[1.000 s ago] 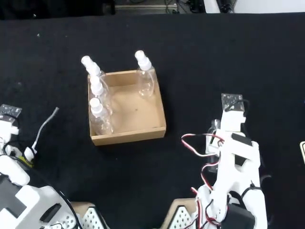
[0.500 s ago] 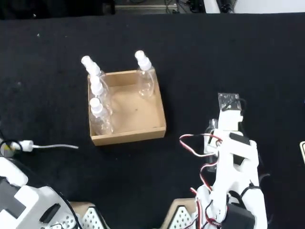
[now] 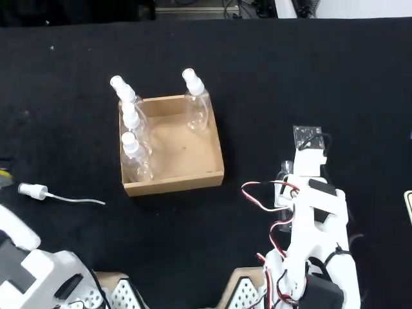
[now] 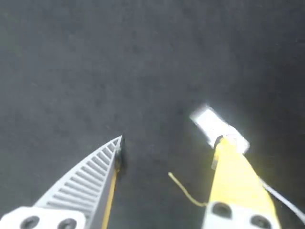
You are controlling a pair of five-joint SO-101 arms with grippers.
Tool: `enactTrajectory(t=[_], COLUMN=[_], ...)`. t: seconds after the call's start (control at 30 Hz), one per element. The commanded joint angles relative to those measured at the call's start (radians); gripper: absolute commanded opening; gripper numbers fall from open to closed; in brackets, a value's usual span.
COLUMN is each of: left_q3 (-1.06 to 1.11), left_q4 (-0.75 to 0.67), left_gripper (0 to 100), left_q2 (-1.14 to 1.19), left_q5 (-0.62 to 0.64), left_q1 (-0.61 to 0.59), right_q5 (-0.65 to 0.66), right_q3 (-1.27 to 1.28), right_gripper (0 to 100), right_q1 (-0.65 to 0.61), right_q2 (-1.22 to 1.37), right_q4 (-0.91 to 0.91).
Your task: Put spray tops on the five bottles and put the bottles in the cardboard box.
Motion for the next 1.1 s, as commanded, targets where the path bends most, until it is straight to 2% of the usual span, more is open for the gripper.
enactTrajectory(t=[0.0, 0.27, 0.37, 0.6, 0.73, 1.07], left_q3=[-0.067, 0.012, 0.012, 0.018, 0.022, 0.076], left_q4=[0.091, 0.092, 0.081, 0.071, 0.035, -0.072], left_gripper=[28, 28, 28, 28, 28, 27], left_q2=[-0.006, 0.046, 0.092, 0.167, 0.201, 0.256], left_q5=[0.212, 0.562, 0.646, 0.689, 0.744, 0.747], left_q1=[0.054, 0.059, 0.061, 0.165, 0.171, 0.171], right_q5=[0.003, 0.003, 0.003, 0.003, 0.003, 0.003], right_q3=[0.001, 0.001, 0.001, 0.001, 0.001, 0.001], right_gripper=[1.0, 1.0, 1.0, 1.0, 1.0, 1.0], right_q1=[-0.017, -0.017, -0.017, -0.017, -0.017, -0.017], right_q2=[-0.053, -0.053, -0.053, -0.053, -0.053, -0.053], right_q4=[-0.018, -0.018, -0.018, -0.018, -0.018, -0.018])
